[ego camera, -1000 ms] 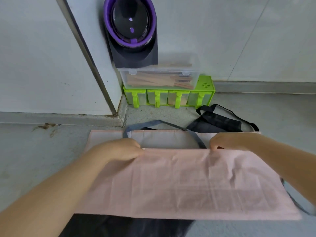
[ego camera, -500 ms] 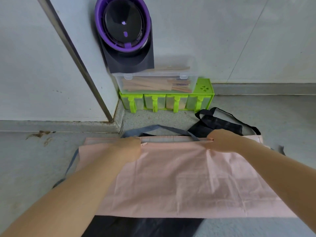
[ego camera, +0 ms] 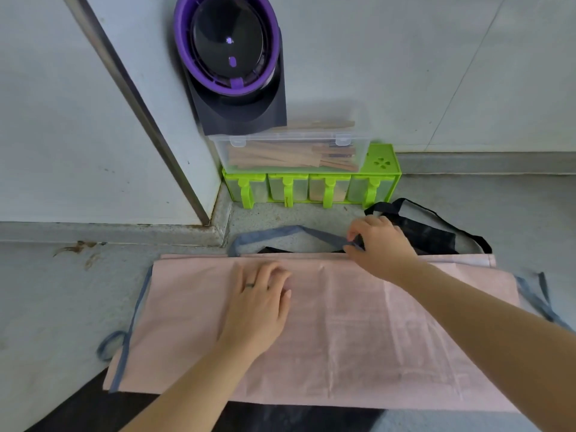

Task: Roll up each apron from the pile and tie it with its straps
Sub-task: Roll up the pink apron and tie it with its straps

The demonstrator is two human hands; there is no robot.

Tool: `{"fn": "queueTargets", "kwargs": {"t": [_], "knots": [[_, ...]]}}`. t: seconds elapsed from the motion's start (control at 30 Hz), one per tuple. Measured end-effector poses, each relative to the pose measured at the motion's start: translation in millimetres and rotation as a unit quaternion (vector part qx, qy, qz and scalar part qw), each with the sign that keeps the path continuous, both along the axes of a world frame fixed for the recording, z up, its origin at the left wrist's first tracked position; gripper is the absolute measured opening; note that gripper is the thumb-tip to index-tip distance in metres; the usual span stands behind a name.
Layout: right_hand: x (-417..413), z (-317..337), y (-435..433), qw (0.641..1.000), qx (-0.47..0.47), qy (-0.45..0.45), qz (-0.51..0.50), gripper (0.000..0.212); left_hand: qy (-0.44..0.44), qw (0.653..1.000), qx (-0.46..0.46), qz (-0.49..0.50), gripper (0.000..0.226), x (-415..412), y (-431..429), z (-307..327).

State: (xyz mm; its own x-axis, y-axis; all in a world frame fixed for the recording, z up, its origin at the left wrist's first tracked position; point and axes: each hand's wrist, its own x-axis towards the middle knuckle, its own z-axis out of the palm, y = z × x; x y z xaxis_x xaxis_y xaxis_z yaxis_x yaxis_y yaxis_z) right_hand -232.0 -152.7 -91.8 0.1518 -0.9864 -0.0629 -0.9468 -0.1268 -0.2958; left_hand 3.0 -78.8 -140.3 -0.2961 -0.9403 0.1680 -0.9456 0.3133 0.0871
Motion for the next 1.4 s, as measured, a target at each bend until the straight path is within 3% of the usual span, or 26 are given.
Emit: {"fn": "queueTargets", "kwargs": {"t": [0.07, 0.13, 0.23, 0.33, 0.43, 0.53, 0.6, 0.7, 0.77, 0.83, 1.07, 1.4], "knots": [[24.0, -5.4, -13.4, 0.994, 0.079, -0.051, 0.062, 0.018, -0.025, 1.0, 0.004, -0.01, 0.037, 0.8, 1.8, -4.5], [40.7, -12.6, -24.9, 0.987, 0.121, 0.022, 0.103, 0.025, -0.034, 0.999, 0.01, -0.009, 0.038, 1.1, 2.5, -8.0], [39.2, -14.9, -33.8, 0.993, 0.05, 0.106, 0.028, 0.03, -0.04, 0.999, 0.001, -0.009, 0.037, 0.9, 3.8, -9.5], [18.0, -12.8, -30.0, 0.991, 0.0, 0.068, -0.115, 0.029, -0.044, 0.999, -0.018, 0.002, 0.037, 0.7, 5.8, -8.0], [6.8, -12.4, -25.3, 0.985, 0.022, 0.005, -0.171, 0.042, -0.033, 0.999, -0.008, 0.008, 0.036, 1.4, 6.4, -9.1], [6.0, -8.1, -19.6, 0.981, -0.01, -0.049, -0.186, 0.046, -0.019, 1.0, 0.02, -0.004, 0.037, 3.6, 1.1, -10.6], [7.9, -2.9, -8.7, 0.978, -0.089, -0.059, -0.181, 0.039, -0.011, 0.999, 0.036, -0.016, 0.039, 5.0, -2.9, -12.6], [24.6, -3.8, 15.1, 0.979, -0.19, -0.062, -0.041, 0.025, -0.018, 0.998, 0.044, -0.047, 0.043, 7.6, -9.2, -16.0], [43.7, -13.2, 27.6, 0.985, -0.12, -0.056, 0.107, 0.035, -0.01, 0.997, 0.051, -0.062, 0.043, 10.4, -11.7, -14.8], [60.7, -24.5, 33.8, 0.983, -0.048, -0.027, 0.176, 0.045, 0.009, 0.997, 0.058, -0.057, 0.042, 14.2, -10.1, -11.8], [79.8, -42.8, 20.9, 0.996, -0.016, -0.032, 0.079, 0.034, -0.03, 1.0, 0.0, 0.007, 0.037, 39.0, 25.4, 0.4], [100.8, -30.3, -2.3, 0.995, 0.064, 0.006, 0.072, 0.036, -0.095, 0.993, 0.069, 0.009, 0.047, 38.4, 42.8, -11.4]]}}
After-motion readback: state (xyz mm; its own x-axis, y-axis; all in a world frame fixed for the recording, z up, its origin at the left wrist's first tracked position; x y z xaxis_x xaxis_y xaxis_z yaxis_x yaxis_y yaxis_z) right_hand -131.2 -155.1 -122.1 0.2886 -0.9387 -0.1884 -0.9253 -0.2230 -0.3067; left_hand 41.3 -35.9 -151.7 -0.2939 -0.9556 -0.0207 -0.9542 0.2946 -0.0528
